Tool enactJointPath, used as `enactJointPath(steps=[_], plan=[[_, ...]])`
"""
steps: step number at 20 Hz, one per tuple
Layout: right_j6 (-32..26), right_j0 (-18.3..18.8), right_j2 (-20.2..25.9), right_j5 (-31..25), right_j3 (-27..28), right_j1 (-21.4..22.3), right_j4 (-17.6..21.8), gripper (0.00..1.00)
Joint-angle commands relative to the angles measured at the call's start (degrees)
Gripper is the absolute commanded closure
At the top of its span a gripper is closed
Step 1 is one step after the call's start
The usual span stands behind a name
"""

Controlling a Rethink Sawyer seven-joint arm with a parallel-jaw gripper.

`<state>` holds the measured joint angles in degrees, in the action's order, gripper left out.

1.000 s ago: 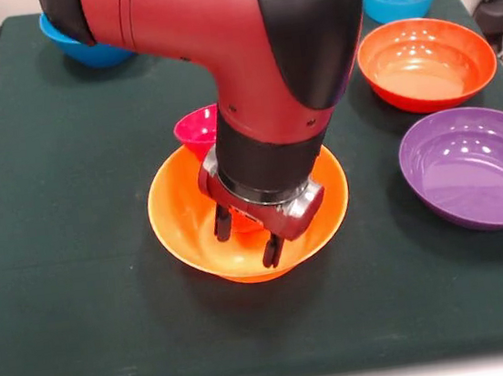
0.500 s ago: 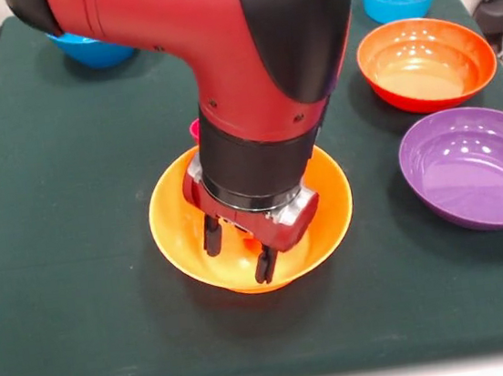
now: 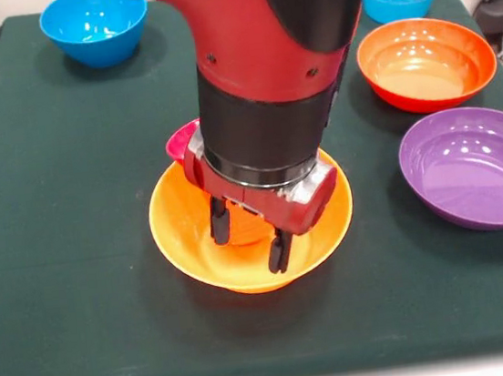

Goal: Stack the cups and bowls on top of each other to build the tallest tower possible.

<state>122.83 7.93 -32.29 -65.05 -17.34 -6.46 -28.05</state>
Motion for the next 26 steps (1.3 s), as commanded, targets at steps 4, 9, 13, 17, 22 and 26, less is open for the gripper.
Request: enactJointPath(steps=[4, 9, 13, 17, 22, 26], plan=[[3.94, 4.31, -6.24, -5.88, 10.16, -5.57, -8.11, 0.0], [-0.58, 7.23, -13.38, -2.61, 13.67, -10.1, -16.32, 0.0], [-2.22, 8.45, -19.15, -1.26, 14.64, -11.87, -22.47, 0.0], [-3.36, 9.15, -23.0, 0.39, 14.96, -13.36, -26.55, 0.0], [-4.52, 9.86, -26.98, 2.26, 15.19, -15.17, -30.45, 0.0], [-5.21, 10.79, -30.22, 4.39, 15.58, -17.49, -34.3, 0.0]])
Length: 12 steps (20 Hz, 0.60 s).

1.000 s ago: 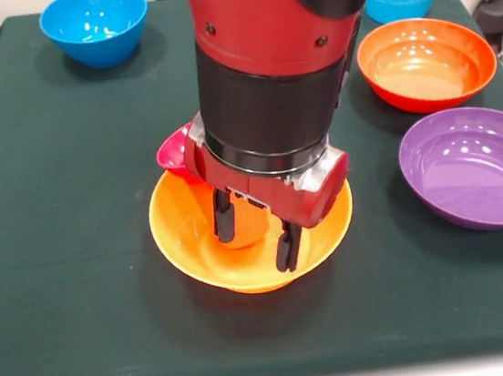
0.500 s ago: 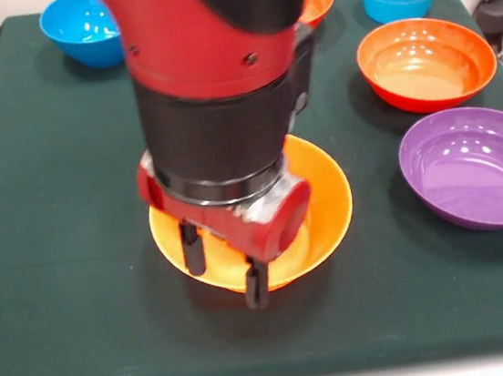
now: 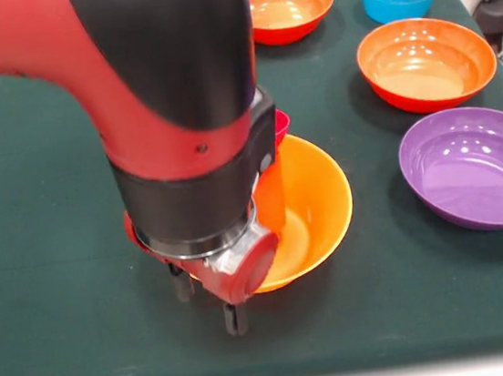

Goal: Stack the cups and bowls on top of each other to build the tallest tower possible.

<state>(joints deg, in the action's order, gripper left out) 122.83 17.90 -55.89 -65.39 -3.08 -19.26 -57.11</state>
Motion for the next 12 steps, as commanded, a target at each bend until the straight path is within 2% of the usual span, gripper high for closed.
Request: enactJointPath(steps=[1, 8, 12], plan=[[-5.45, 1.04, -7.41, 5.1, 1.41, -5.17, -6.3, 0.0], [-7.97, 2.83, -13.31, 8.24, 2.2, -7.92, -12.54, 0.0], [-9.2, 3.72, -15.55, 7.37, 2.28, -9.67, -16.28, 0.0]])
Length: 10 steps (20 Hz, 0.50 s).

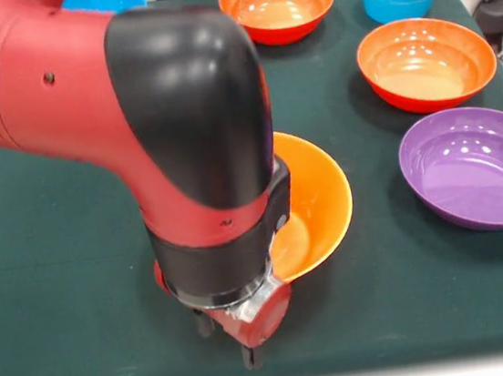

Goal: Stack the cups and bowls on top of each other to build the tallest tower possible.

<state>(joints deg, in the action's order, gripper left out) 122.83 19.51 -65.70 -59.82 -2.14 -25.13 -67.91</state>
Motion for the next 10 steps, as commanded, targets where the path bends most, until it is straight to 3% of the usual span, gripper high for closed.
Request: enactJointPath(steps=[1, 10], plan=[[-9.06, 2.04, -5.24, 1.09, 1.22, -4.3, -6.54, 0.0], [-10.0, 0.83, -1.24, -3.44, -0.11, -4.78, -6.06, 0.0]])
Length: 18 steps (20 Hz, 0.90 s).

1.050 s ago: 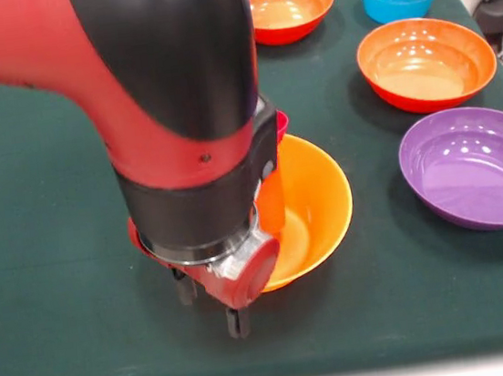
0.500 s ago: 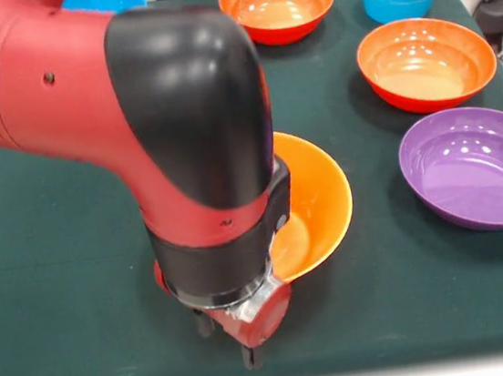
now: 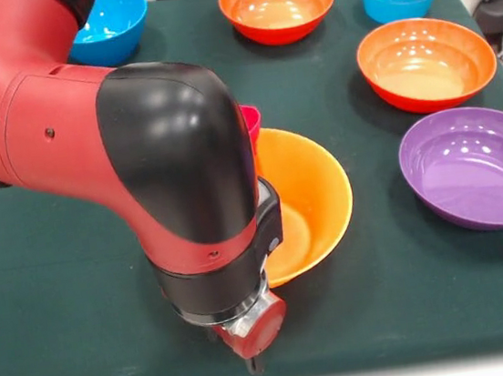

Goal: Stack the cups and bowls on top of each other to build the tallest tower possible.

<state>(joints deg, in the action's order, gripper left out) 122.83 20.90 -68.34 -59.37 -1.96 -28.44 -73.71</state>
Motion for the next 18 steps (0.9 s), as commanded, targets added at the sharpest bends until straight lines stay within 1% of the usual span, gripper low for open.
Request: enactJointPath(steps=[1, 5, 6, 8, 10, 12, 13, 15, 16, 18], plan=[[-9.86, -0.78, 1.96, -4.45, -0.46, -1.48, -0.21, 0.0], [-10.57, -1.33, 3.89, -6.89, -0.8, -1.47, 0.08, 0.0], [-11.41, -1.26, 4.44, -7.72, -0.56, -1.67, -0.47, 0.0], [-12.17, -1.09, 4.28, -9.29, -0.48, -1.58, -0.68, 0.0], [-12.36, -1.03, 4.27, -12.62, -0.55, -1.47, -1.5, 0.0], [-11.88, -1.39, 5.19, -17.28, -1.19, -0.4, -0.95, 0.0], [-11.9, -1.51, 5.56, -18.72, -1.37, 0.06, -0.61, 0.0], [-11.28, -2.16, 7.55, -23.86, -2.21, 1.47, 0.47, 0.0], [-11.19, -2.16, 7.82, -26.34, -2.27, 1.86, 0.25, 0.0], [-11.2, -2.47, 8.95, -29.15, -2.66, 3.1, 1.36, 0.0]])
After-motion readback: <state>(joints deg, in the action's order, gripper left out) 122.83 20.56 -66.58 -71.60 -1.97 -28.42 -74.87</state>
